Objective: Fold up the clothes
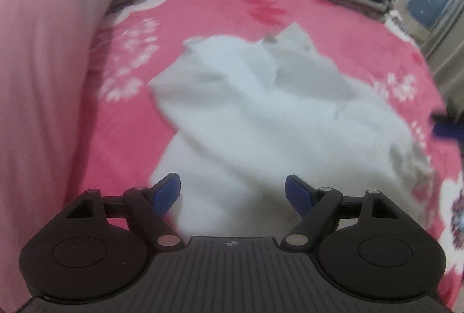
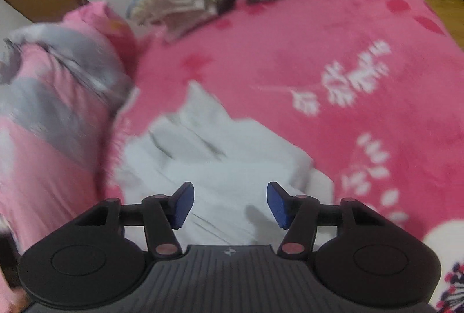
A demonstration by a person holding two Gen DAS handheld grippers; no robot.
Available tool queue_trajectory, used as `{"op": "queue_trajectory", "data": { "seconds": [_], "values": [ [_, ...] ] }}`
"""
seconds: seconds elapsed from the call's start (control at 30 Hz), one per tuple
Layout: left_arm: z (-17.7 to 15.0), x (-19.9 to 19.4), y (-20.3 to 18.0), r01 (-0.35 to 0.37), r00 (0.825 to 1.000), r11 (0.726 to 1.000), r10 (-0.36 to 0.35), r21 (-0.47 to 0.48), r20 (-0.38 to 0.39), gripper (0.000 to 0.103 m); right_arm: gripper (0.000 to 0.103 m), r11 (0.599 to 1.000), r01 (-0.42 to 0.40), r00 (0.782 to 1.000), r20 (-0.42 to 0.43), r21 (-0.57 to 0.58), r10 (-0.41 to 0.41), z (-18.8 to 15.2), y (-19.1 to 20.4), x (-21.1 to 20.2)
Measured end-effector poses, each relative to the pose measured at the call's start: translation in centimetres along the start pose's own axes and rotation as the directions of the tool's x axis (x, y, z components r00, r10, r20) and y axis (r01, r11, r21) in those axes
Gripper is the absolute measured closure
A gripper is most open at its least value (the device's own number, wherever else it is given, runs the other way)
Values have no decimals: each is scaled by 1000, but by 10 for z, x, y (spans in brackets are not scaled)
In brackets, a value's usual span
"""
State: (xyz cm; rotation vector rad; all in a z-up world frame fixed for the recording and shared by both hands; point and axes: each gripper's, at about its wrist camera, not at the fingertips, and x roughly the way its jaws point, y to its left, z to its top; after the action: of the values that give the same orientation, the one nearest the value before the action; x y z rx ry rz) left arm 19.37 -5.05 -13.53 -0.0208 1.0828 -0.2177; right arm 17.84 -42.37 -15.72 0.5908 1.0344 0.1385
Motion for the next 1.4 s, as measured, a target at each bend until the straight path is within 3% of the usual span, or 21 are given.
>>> {"op": "queue_trajectory", "data": {
  "seconds": [0.13, 0.23, 0.33, 0.43, 0.57, 0.7, 0.77, 0.83, 0.9, 0.97, 1.1, 1.27, 1.4],
  "values": [
    [18, 13, -13, 87, 996, 996, -86, -18, 35, 23, 49, 999, 42, 999, 4, -31, -42, -3, -2, 23],
    [23, 32, -22, 129, 992, 991, -129, -16, 6, 23, 52, 996, 76, 997, 10, -40, -76, 0, -4, 37],
    [18, 54, -29, 94, 993, 996, -94, -5, -68, 23, 81, 999, 39, 999, -17, 0, -39, 1, -10, 45],
    [10, 63, -31, 80, 992, 997, -80, -1, -96, 23, 92, 999, 6, 1000, 19, -45, -5, -6, -2, 31],
    [3, 66, -28, 67, 991, 998, -67, -7, -113, 23, 93, 994, 26, 999, 49, -103, -21, -16, 2, 18],
    [0, 68, -27, 50, 992, 999, -51, -11, -119, 23, 85, 999, 40, 999, 33, 23, -41, -9, -28, 28],
    [-1, 69, -27, 43, 992, 999, -45, -13, -121, 23, 64, 997, 32, 999, 27, 71, -34, -8, -39, 37],
    [-3, 73, -27, 30, 991, 999, -32, -19, -131, 23, 62, 995, 22, 1000, 19, 100, -24, -9, -46, 46],
    [-4, 78, -27, 17, 990, 1000, -20, -21, -142, 23, 66, 992, 11, 1000, 13, 128, -13, -10, -53, 56],
    [-6, 80, -27, 6, 989, 1000, -9, -18, -149, 23, 84, 996, -5, 1000, 29, 94, 2, -12, -45, 54],
    [-7, 82, -25, -1, 987, 1000, -2, -22, -163, 23, 91, 999, 39, 995, 90, -33, -36, -20, -18, 33],
    [-8, 75, -20, -7, 985, 999, 0, -35, -173, 23, 98, 993, 22, 988, 155, -119, -3, -27, 0, 12],
    [-8, 54, -7, 51, 988, 992, -67, -118, -139, 23, 101, 983, 6, 990, 142, -185, 21, -31, 10, 18]
  ]
}}
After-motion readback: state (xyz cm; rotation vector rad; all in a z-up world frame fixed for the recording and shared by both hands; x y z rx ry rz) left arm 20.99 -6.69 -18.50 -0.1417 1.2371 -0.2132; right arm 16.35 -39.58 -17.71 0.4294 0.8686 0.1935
